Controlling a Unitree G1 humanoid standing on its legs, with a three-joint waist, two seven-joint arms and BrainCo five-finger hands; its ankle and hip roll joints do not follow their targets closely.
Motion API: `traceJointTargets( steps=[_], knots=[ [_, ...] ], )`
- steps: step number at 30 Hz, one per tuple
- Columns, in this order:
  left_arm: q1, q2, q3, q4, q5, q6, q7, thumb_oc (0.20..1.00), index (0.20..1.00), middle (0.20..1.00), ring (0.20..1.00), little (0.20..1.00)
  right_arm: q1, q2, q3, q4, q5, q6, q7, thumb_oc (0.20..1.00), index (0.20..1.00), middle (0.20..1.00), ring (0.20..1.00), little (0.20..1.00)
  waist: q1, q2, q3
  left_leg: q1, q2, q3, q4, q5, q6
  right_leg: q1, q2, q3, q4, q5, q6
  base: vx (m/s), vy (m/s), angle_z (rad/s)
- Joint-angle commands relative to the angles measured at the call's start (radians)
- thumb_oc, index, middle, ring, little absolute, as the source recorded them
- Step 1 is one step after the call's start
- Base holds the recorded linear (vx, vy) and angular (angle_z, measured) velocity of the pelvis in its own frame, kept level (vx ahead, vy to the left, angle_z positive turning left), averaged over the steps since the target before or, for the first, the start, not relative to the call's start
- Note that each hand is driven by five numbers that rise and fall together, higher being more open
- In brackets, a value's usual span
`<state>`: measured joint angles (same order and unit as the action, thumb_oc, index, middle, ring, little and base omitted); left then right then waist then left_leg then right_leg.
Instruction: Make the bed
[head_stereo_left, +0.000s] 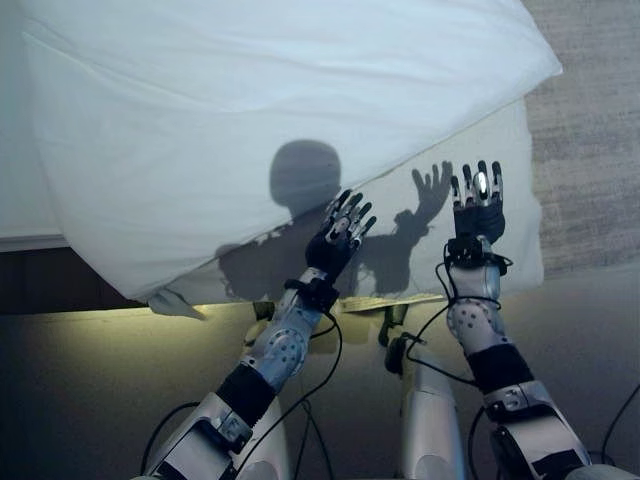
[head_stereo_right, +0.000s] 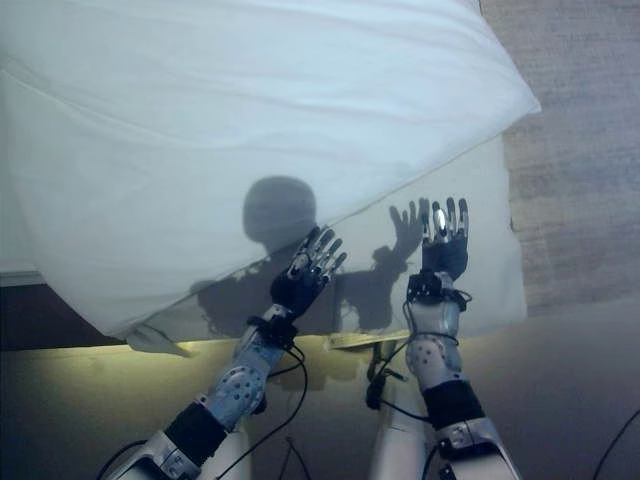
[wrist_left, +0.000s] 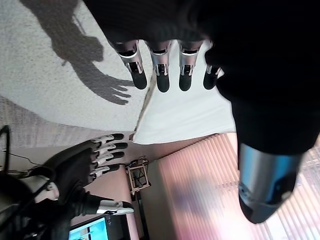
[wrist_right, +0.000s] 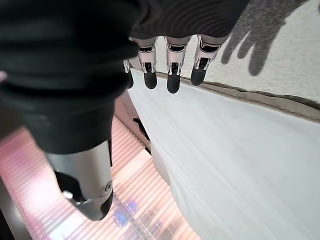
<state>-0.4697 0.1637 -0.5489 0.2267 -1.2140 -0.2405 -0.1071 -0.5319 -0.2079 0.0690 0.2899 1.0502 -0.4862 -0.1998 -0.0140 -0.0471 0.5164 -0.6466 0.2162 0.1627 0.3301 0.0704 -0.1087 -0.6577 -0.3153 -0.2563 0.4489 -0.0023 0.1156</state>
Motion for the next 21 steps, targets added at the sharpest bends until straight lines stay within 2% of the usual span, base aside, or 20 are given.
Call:
traceJointTargets(
  steps=[1,8,13,16,21],
  knots=[
    [-0.025,-0.025,-0.034,-0.052,-0.032,-0.017,0.003,1.0,1.0,1.0,1.0,1.0,-0.063,-0.026,-0.037,-0.035,-0.032,-0.074,-0.025,1.0,1.0,1.0,1.0,1.0,0.001,-0.008,-0.017,-0.089,0.025,-0.036,0.121,-0.109,0.007,-0.029,-0.04,0.006,-0.074,0.051,0.054,0.0,0.0,0.0],
    [-0.052,-0.029,-0.049,-0.049,-0.044,-0.028,0.014,1.0,1.0,1.0,1.0,1.0,-0.183,-0.064,-0.006,0.065,-0.008,-0.067,-0.038,1.0,1.0,1.0,1.0,1.0,0.012,-0.009,-0.003,-0.137,0.022,-0.045,0.132,-0.106,0.007,-0.075,-0.038,0.009,-0.062,0.054,0.052,-0.01,-0.007,0.01],
    [-0.056,-0.03,-0.063,-0.054,-0.045,-0.03,0.024,1.0,1.0,1.0,1.0,1.0,-0.327,-0.13,0.038,0.204,0.019,-0.027,-0.041,1.0,1.0,1.0,1.0,1.0,0.027,-0.013,0.003,-0.18,0.026,-0.052,0.144,-0.105,0.006,-0.111,-0.033,0.002,-0.057,0.057,0.05,0.0,0.0,0.0],
    [-0.063,-0.014,-0.071,-0.061,-0.042,-0.035,0.022,1.0,1.0,1.0,1.0,1.0,-0.475,-0.211,0.121,0.373,0.084,0.044,-0.008,1.0,1.0,1.0,1.0,1.0,0.045,-0.025,0.003,-0.206,0.031,-0.058,0.144,-0.101,0.0,-0.136,-0.026,-0.008,-0.051,0.056,0.047,0.0,-0.005,0.01],
    [-0.067,-0.006,-0.074,-0.068,-0.044,-0.033,0.028,1.0,1.0,1.0,1.0,1.0,-0.61,-0.264,0.162,0.534,0.126,0.101,-0.003,1.0,1.0,1.0,1.0,1.0,0.056,-0.034,0.004,-0.23,0.036,-0.068,0.145,-0.096,-0.006,-0.152,-0.018,-0.019,-0.043,0.05,0.044,0.0,-0.012,0.01]
  ],
)
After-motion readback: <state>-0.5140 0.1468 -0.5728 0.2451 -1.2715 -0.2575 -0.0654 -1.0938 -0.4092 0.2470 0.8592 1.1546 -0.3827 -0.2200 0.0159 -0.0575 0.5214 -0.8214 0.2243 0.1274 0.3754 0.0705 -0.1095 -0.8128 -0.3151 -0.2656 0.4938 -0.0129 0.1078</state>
